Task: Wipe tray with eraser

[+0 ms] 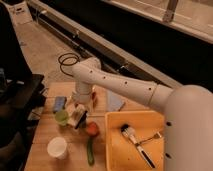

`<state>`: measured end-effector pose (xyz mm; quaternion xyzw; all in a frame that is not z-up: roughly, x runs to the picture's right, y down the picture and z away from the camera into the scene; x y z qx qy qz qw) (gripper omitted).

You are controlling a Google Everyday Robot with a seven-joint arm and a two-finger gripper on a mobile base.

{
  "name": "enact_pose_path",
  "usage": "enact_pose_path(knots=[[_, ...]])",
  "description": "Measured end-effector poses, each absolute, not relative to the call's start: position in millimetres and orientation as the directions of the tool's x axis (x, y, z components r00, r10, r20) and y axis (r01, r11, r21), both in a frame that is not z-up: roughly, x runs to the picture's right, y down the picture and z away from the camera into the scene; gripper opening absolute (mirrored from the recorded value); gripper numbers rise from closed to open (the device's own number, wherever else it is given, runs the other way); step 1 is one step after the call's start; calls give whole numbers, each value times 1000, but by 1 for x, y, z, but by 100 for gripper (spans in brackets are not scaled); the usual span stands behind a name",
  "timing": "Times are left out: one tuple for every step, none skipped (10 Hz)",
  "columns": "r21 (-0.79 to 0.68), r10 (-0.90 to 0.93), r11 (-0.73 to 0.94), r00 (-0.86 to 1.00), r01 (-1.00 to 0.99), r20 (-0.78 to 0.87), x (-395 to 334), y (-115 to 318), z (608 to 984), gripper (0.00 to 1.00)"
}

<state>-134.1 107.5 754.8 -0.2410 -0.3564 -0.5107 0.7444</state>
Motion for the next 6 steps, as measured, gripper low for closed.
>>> enact_pose_path(knots=[[0, -577, 368, 229, 930, 784, -133, 109, 759, 80], [-13, -563, 375, 239, 927, 791, -127, 112, 764, 80], [-18, -553, 381, 243, 924, 797, -126, 114, 767, 80], [-22, -541, 391, 249, 920, 803, -125, 116, 772, 75], [-25, -533, 398, 253, 917, 807, -125, 118, 775, 66], [-27, -528, 405, 257, 914, 810, -123, 118, 776, 56]])
